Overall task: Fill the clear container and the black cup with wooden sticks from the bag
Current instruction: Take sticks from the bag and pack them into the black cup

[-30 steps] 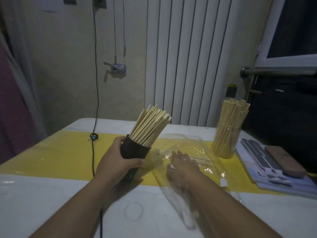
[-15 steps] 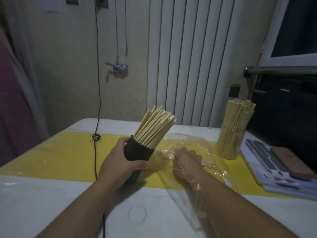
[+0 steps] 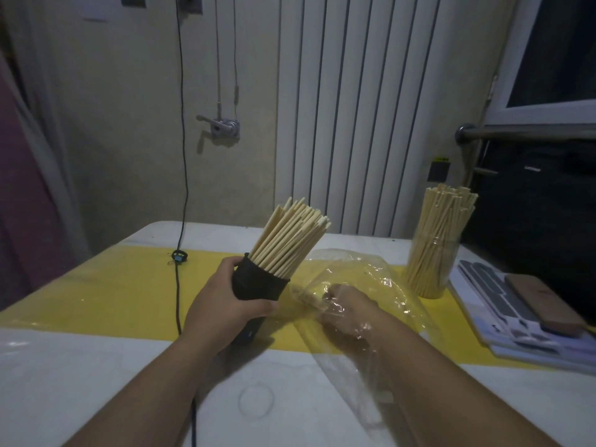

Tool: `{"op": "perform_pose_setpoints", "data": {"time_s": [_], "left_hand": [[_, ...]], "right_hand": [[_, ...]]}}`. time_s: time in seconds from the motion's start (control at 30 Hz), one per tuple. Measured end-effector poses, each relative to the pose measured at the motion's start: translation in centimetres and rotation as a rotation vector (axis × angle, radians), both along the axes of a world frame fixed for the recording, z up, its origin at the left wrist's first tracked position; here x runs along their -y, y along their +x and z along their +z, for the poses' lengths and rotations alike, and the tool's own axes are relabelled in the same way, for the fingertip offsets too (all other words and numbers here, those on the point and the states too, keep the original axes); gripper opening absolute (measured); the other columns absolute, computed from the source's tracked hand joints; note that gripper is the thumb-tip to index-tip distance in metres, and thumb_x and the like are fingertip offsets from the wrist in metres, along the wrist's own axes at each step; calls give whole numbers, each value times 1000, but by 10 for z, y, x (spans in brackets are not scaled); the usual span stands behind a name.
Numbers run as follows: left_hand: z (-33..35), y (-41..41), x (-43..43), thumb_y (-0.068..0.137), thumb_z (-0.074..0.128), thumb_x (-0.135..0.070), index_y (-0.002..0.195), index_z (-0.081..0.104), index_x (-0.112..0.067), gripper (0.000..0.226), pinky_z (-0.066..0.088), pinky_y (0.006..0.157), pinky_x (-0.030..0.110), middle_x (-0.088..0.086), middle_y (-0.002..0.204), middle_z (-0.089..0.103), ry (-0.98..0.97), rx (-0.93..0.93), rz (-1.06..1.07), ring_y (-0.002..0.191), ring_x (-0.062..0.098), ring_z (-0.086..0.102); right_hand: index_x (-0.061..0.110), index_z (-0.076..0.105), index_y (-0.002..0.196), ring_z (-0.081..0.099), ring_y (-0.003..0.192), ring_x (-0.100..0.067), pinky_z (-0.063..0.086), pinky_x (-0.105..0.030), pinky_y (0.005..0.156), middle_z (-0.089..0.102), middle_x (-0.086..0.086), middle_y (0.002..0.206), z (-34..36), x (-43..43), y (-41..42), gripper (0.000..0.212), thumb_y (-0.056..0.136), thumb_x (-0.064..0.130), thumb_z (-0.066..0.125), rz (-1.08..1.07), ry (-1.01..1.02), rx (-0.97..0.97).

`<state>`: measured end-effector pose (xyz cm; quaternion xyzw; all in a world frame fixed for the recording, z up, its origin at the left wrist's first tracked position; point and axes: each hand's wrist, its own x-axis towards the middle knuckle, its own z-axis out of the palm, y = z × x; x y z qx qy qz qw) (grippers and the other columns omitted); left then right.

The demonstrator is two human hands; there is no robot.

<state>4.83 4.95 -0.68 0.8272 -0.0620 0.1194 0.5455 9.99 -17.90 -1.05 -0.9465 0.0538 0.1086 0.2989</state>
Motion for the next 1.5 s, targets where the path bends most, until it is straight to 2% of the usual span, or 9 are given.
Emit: {"op": "perform_pose_setpoints", "data": {"time_s": [0.2,0.3,0.37,0.47,0.73,0.93,1.13,1.3,1.5], "left_hand": [[-1,-1,0,62,92,-27,118,46,-43,74,45,65,27,-16,103,65,9,11,11,88,6,64],[-1,-1,0,59,92,-30,117,46,-44,75,46,65,28,-15,104,65,11,17,5,88,6,64],[-1,-1,0,53,90,-37,116,46,-45,77,46,66,29,-16,103,66,10,13,6,88,6,64],[-3,2,0,48,85,-43,114,47,-46,77,50,68,32,-17,101,66,7,11,8,88,8,66],[-3,2,1,45,83,-45,116,47,-46,80,54,75,38,-17,103,66,5,19,16,89,8,66],[-4,1,0,56,92,-34,116,46,-47,77,54,75,38,-17,105,65,-2,25,7,91,10,65],[-3,0,1,56,91,-33,115,48,-44,75,51,70,33,-17,102,65,-21,23,13,89,8,65],[-4,0,0,64,92,-22,111,48,-43,68,49,67,28,-14,102,65,-42,29,14,89,10,66],[-3,2,-1,48,82,-42,119,47,-39,79,49,67,29,-15,102,64,-43,16,22,89,8,65]], "right_hand": [[18,51,83,56,90,-27,48,-34,93,58,-8,97,-10,-12,-19,20,91,35,59,103,-507,-24],[12,61,90,65,99,-29,50,-32,84,63,-7,99,-6,-17,-31,9,86,20,62,57,-524,-14],[12,59,117,63,109,-29,49,-33,85,64,-7,114,-2,-16,-34,26,91,17,54,-19,-462,85],[16,50,128,60,111,-30,49,-35,88,61,-9,123,14,-17,-41,34,95,20,47,-53,-350,157],[13,57,91,54,68,-18,41,-26,51,56,-1,83,34,3,-75,13,94,23,49,147,-324,-3],[14,59,99,61,72,-25,48,-31,63,64,-4,85,38,3,-86,19,96,18,41,177,-331,9],[26,60,90,58,92,-25,39,-30,69,59,0,92,35,-14,-80,18,93,44,58,151,-505,276],[21,66,97,57,89,-28,36,-29,69,60,-5,95,29,-25,-76,27,93,47,60,204,-565,309],[23,63,86,54,73,-25,37,-28,56,51,3,73,59,-15,-99,16,83,39,64,184,-663,311]]}}
